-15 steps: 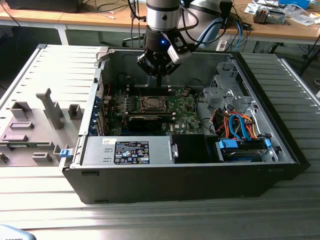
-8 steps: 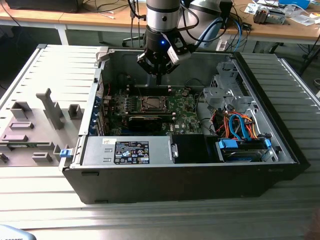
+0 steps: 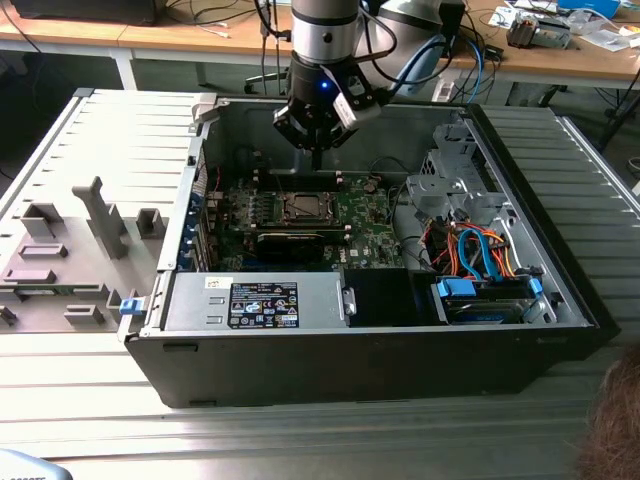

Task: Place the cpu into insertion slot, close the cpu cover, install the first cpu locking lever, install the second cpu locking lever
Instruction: 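Install the first cpu locking lever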

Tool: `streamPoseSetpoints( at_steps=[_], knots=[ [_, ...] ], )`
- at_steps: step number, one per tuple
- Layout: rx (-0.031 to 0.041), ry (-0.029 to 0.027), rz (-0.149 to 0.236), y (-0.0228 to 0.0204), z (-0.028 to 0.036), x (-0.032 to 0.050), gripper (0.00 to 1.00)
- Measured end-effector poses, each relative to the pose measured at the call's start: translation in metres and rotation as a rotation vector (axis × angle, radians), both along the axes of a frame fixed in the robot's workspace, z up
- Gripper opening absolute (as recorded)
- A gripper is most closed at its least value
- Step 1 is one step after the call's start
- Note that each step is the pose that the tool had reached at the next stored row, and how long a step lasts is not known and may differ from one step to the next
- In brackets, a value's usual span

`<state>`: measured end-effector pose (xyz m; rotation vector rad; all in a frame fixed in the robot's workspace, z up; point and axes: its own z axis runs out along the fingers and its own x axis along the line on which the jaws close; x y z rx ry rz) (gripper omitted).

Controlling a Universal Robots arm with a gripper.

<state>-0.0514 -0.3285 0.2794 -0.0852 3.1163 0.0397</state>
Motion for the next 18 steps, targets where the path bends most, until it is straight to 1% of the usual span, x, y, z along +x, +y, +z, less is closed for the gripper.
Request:
streamPoseSetpoints(
  at_steps=[18],
  knots=[
    [0.0001,0.0,0.0,0.0001,-0.0021,-0.0121,0.11]
  ],
)
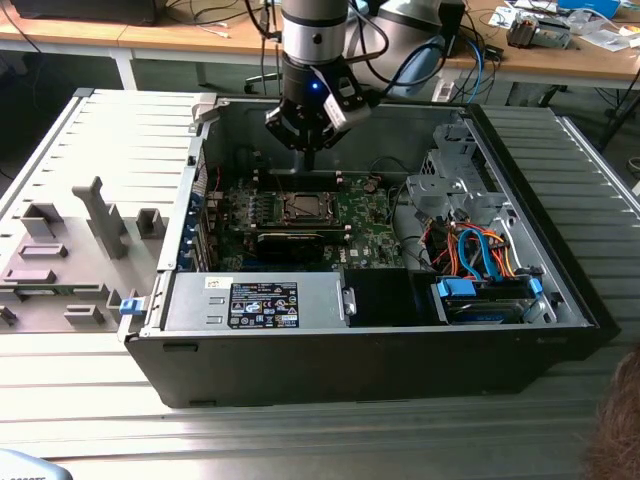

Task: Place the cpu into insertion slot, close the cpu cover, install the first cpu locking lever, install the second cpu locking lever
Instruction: 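Install the first cpu locking lever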

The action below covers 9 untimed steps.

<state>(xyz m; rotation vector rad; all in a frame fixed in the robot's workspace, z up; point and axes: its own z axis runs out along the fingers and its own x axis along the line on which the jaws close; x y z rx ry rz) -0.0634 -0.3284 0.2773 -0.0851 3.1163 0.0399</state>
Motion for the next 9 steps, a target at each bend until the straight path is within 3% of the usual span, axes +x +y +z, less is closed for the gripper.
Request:
streamPoseSetpoints(
  at_steps=[9],
  knots=[
    [0.0,0.0,0.0,0.0,-0.0009,-0.0041,0.11]
  ],
)
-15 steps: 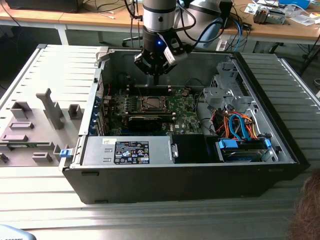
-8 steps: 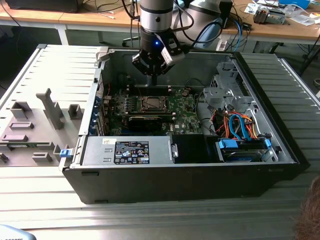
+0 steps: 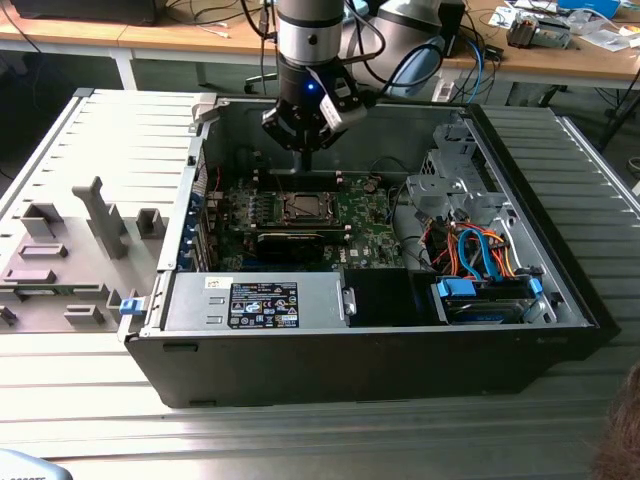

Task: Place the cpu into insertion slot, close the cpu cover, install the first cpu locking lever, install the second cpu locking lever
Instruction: 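Install the first cpu locking lever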

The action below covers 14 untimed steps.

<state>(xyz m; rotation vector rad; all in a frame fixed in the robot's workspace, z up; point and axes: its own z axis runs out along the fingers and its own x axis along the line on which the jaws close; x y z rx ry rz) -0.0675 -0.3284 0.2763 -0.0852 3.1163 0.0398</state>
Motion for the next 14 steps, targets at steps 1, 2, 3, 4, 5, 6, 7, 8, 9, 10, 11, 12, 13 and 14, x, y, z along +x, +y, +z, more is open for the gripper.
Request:
streamPoseSetpoints(
  at_steps=[1,2,3,4,5,6,7,8,9,10,11,12,13,14],
  knots=[
    [-0.0001,0.0,0.0,0.0,-0.0001,-0.0003,0.11],
    [0.0,0.0,0.0,0.0,-0.0003,-0.0014,0.11],
    [0.0,0.0,0.0,0.0,-0.0005,-0.002,0.11],
    [0.0,0.0,0.0,0.0,-0.0005,-0.0023,0.11],
    [-0.0001,0.0,0.0,0.0001,-0.0005,-0.0026,0.11],
    [-0.0001,0.0001,0.0,0.0001,-0.0006,-0.0029,0.11],
    [-0.0001,0.0,0.0,0.0002,-0.0006,-0.0032,0.11],
    [0.0002,-0.0001,0.0,0.0005,-0.0008,-0.0038,0.11],
    [0.0002,-0.0001,0.0,0.0008,-0.0009,-0.004,0.11],
    [0.0,0.0,0.0,0.001,-0.0009,-0.0042,0.11],
    [0.0,0.0,0.0,0.0013,-0.001,-0.0043,0.11],
    [0.0,0.0,0.0,0.0014,-0.001,-0.0046,0.11],
    [0.0001,-0.0001,0.0,0.0015,-0.0011,-0.0047,0.11],
    [0.0001,-0.0001,0.0,0.0016,-0.0012,-0.0048,0.11]
  ],
)
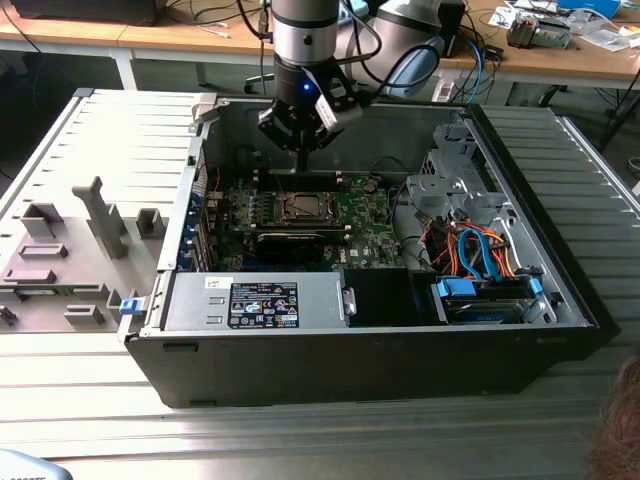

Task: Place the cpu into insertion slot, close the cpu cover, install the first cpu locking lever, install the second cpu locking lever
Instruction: 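Install the first cpu locking lever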

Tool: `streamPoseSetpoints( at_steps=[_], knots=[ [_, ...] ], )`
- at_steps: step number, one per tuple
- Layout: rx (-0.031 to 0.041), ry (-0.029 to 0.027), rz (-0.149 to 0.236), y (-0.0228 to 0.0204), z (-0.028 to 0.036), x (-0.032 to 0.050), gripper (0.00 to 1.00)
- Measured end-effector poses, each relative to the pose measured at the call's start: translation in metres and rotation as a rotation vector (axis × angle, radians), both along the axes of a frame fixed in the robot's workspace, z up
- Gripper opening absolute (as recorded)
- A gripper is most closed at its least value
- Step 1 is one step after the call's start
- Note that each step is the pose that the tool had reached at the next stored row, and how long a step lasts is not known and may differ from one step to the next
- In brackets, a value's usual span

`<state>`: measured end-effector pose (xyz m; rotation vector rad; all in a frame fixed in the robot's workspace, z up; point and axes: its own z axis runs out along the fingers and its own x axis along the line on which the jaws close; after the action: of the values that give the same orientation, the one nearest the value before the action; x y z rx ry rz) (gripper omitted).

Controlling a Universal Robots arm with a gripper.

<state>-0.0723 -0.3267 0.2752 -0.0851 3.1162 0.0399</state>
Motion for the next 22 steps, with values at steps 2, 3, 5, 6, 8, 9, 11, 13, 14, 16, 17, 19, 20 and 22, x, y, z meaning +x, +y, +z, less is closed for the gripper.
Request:
streamPoseSetpoints(
  at_steps=[2,3,5,6,8,9,11,13,14,16,17,19,20,22],
  knots=[
    [0.0,0.0,0.0,0.0004,-0.0002,-0.0008,0.11],
    [0.0,0.0,0.0,0.0006,-0.0002,-0.001,0.11],
    [0.0,0.0,0.0,0.0009,-0.0003,-0.0014,0.11],
    [-0.0001,0.0,0.0,0.0011,-0.0004,-0.0017,0.11],
    [-0.0001,0.0,0.0,0.0012,-0.0005,-0.002,0.11],
    [0.0,0.0001,0.0,0.0014,-0.0006,-0.0024,0.11],
    [-0.0001,0.0001,0.0,0.0019,-0.0007,-0.0027,0.11],
    [0.0,0.0,0.0,0.0027,-0.001,-0.004,0.11],
    [-0.0001,0.0001,0.0,0.0039,-0.0011,-0.0048,0.11],
    [-0.0001,0.0,0.0,0.0046,-0.0012,-0.0053,0.11],
    [-0.0001,0.0001,0.0,0.005,-0.0013,-0.0056,0.11],
    [-0.0001,0.0,0.0,0.0056,-0.0014,-0.0063,0.11],
    [0.0,0.0001,0.0,0.0059,-0.0014,-0.0065,0.11],
    [0.0,0.0,0.0,0.0063,-0.0016,-0.0071,0.11]
  ],
)
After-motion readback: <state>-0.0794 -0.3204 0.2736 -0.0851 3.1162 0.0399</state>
